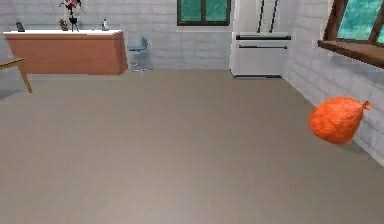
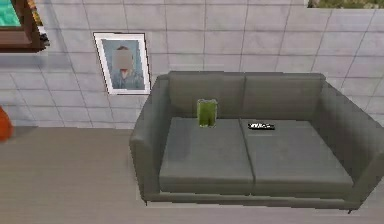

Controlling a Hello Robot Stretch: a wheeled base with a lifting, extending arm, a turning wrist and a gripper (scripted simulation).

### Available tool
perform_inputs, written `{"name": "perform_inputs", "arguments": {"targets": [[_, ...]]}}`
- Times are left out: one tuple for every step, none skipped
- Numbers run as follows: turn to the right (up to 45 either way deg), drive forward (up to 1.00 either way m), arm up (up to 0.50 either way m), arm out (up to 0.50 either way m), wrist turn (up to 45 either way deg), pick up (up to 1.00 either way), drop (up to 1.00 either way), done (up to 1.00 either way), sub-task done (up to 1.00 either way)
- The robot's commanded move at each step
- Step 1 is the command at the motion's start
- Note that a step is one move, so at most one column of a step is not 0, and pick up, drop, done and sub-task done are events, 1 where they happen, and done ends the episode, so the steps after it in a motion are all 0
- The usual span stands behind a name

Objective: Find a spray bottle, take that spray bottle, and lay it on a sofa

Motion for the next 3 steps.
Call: {"name": "perform_inputs", "arguments": {"targets": [[-36.0, 0.0, 0.0, 0.0, 0.0, 0.0, 0.0, 0.0, 0.0], [0.0, 0.4, 0.0, 0.0, 0.0, 0.0, 0.0, 0.0, 0.0], [-6.0, 0.0, 0.0, 0.0, 0.0, 0.0, 0.0, 0.0, 0.0]]}}
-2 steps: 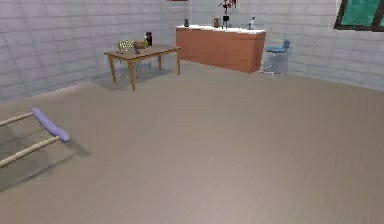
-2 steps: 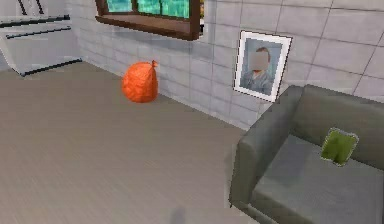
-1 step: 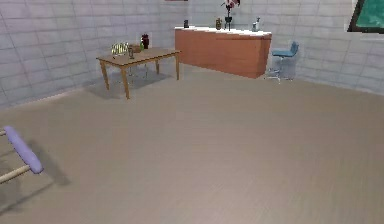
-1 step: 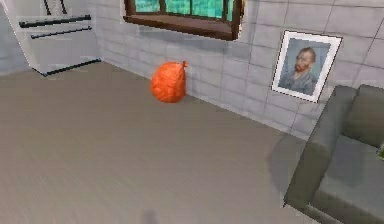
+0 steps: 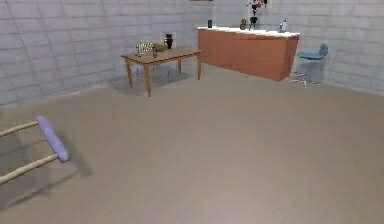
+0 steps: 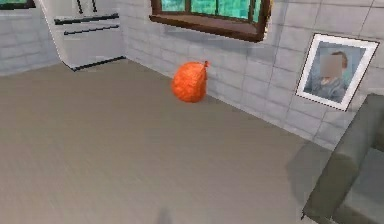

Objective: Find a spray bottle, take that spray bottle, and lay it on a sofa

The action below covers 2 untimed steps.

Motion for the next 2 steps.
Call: {"name": "perform_inputs", "arguments": {"targets": [[0.0, 1.0, 0.0, 0.0, 0.0, 0.0, 0.0, 0.0, 0.0], [0.0, 1.0, 0.0, 0.0, 0.0, 0.0, 0.0, 0.0, 0.0]]}}
